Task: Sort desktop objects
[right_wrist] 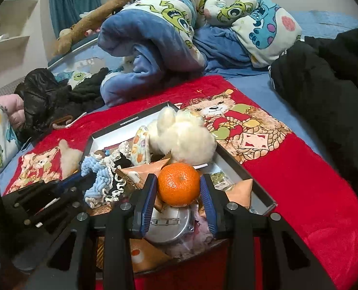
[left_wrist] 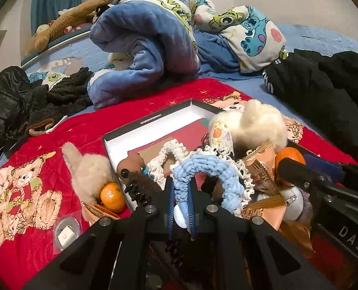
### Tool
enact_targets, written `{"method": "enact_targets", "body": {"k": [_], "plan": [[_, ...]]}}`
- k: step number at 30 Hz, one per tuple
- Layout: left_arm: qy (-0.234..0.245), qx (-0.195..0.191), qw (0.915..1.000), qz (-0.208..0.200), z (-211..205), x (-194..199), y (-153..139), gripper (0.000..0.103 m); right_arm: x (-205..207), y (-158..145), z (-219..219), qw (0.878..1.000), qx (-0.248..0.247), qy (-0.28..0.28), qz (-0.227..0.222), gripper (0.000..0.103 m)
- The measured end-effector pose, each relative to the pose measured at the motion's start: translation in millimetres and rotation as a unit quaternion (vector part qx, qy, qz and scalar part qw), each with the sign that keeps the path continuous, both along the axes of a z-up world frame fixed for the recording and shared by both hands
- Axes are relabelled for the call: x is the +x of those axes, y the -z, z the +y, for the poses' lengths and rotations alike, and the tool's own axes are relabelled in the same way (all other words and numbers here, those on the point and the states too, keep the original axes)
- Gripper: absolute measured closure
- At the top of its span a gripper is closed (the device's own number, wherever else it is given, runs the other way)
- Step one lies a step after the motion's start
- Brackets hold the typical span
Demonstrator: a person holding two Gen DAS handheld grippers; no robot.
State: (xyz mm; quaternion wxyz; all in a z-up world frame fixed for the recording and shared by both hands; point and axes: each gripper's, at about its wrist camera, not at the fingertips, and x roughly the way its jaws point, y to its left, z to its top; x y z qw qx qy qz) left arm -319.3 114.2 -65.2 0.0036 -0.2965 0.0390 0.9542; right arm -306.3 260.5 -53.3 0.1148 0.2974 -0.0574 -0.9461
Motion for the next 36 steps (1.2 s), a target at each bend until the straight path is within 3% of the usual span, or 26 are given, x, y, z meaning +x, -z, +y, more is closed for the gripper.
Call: {"method": "enact_targets", "body": {"k": [12,15,16,17,19,21,22,24,26,29,36], "plan": [[0.003,0.003,1.0000,0.009,0,2,-1,0.092,5,-7,-5,1.000,0.023,0.006,0.019,0.064],[0.002,-0.006,0.9999,0.015,2,5,-2,0.092,6,-10,1,1.000,0.008,0.011,0.025,0.057],[0.001,-0.006,0.9999,0.016,2,6,-2,0.092,6,-10,3,1.000,0.005,0.014,0.024,0.047],[-0.002,-0.008,0.9998,0.016,2,6,-2,0.086,5,-10,4,1.000,0.001,0.017,0.023,0.038],[-0.009,-0.013,0.9998,0.013,1,5,-2,0.072,6,-12,5,1.000,-0.002,0.016,0.026,0.012],[-0.023,-0.019,0.9994,0.016,-1,5,-2,0.043,8,-16,6,0.999,-0.007,0.021,0.035,0.000],[-0.035,-0.025,0.9988,0.021,-3,6,-3,0.036,10,-18,8,0.999,-0.012,0.025,0.042,0.000],[-0.049,-0.027,0.9981,0.026,-10,8,-5,0.011,14,-22,14,0.998,-0.024,0.034,0.055,0.000],[-0.060,-0.013,0.9978,0.024,-20,11,-6,0.002,16,-25,20,0.996,-0.040,0.043,0.063,0.000],[-0.061,0.016,0.9978,0.018,-33,13,-8,0.002,20,-30,26,0.994,-0.055,0.052,0.078,0.000],[-0.077,0.009,0.9957,0.051,-45,30,-28,0.002,45,-48,21,0.983,-0.027,0.077,0.167,0.000]]}}
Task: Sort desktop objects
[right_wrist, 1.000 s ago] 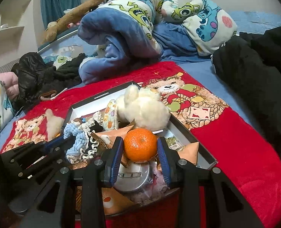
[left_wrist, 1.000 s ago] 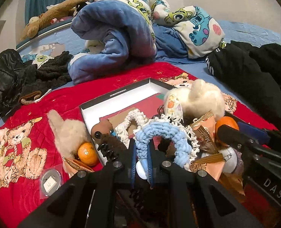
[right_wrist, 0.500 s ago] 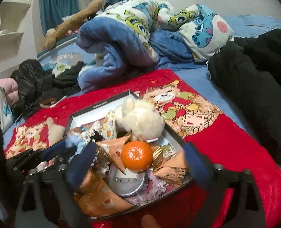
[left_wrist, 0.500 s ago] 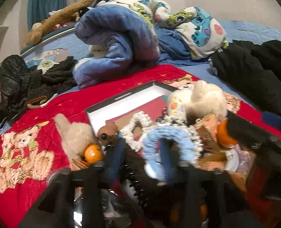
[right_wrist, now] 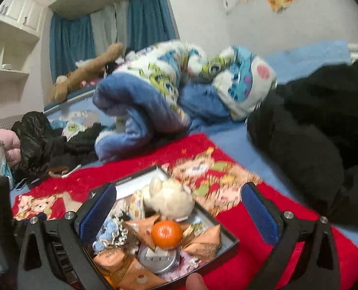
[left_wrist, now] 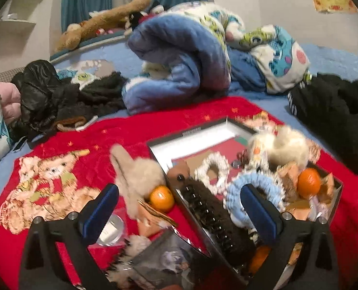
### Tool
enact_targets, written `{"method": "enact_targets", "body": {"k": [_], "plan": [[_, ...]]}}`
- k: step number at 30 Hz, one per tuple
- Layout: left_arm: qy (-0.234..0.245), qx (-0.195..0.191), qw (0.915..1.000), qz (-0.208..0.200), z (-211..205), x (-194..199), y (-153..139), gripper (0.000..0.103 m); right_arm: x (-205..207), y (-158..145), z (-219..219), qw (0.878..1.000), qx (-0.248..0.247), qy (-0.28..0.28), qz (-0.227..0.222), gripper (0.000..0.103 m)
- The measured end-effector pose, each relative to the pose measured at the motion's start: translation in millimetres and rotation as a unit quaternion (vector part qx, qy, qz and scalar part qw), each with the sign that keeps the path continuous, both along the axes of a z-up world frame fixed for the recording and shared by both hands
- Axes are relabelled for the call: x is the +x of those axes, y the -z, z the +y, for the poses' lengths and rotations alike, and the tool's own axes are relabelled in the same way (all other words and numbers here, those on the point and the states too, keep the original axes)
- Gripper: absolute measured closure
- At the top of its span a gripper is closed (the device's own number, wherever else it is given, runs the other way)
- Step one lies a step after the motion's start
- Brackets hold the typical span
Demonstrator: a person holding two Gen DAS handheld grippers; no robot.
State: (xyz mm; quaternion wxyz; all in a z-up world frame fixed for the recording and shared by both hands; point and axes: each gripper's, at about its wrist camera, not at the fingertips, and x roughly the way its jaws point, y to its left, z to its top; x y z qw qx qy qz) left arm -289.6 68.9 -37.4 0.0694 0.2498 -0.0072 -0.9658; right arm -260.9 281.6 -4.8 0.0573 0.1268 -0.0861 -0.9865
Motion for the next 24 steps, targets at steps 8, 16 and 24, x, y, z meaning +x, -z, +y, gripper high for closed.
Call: {"method": "enact_targets", "body": {"k": [8,16,24], "plan": [[0.022,0.004,0.9985,0.049,-3,63,-45,0.000,46,-18,-6,0.999,0.003,-0.002,0.046,0.000],[0.008,-0.032,0.9983,0.049,-2,137,-29,0.000,101,5,-21,0.999,0.024,0.023,-0.006,0.000],[0.015,-0.025,0.9987,0.043,-28,166,27,0.000,102,64,-50,0.993,0.023,-0.012,-0.118,0.000]]}}
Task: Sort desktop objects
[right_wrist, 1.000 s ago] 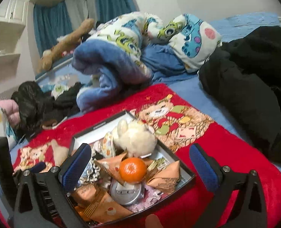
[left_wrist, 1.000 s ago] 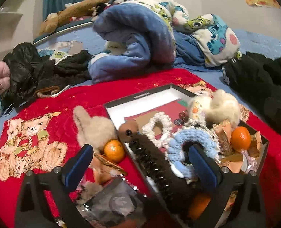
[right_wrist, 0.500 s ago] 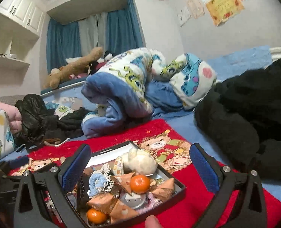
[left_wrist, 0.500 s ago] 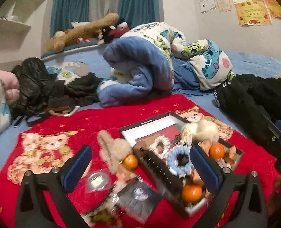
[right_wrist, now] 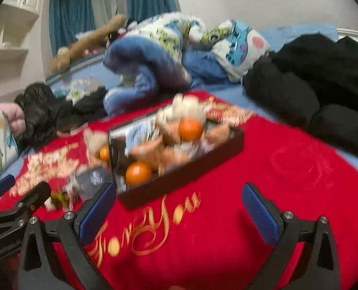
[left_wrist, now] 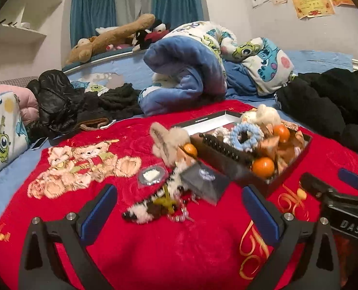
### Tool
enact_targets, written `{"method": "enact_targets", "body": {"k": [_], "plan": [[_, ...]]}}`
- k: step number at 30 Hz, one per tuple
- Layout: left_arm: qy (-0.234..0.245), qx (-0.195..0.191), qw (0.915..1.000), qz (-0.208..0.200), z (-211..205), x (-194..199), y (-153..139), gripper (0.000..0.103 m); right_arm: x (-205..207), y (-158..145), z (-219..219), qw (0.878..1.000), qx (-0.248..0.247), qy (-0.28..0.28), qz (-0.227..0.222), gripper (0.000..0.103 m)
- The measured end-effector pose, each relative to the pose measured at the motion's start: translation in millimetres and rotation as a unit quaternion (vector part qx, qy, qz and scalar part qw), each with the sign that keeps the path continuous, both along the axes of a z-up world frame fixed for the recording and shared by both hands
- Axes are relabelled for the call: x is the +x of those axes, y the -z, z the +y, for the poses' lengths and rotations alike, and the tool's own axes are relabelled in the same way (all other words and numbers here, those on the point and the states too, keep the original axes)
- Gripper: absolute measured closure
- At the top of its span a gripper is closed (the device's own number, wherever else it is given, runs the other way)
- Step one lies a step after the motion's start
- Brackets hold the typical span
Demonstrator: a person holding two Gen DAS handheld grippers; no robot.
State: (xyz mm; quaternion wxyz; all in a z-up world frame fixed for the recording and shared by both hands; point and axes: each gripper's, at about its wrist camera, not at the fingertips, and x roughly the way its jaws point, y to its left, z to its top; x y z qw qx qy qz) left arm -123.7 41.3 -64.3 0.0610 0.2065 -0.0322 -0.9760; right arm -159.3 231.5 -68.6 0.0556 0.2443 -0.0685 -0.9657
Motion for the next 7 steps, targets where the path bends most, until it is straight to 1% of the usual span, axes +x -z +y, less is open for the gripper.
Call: {"method": "enact_targets", "body": {"k": [1,3,5,7], "plan": [[0.001,0.005,1.0000,-0.005,-1,0,6,0.000,-2,3,-5,1.000,0.010,-0.004,-0.008,0.000],[0.012,0.014,0.9998,-0.008,-2,-2,7,0.000,-5,7,-13,0.999,0.034,-0.002,-0.017,0.000],[0.025,0.029,0.9993,-0.002,-5,0,8,0.000,-4,8,-18,0.999,0.051,-0.002,-0.017,0.000],[0.023,0.031,0.9992,-0.002,-5,-2,8,0.000,-2,8,-21,0.998,0.062,-0.003,-0.012,0.000]]}}
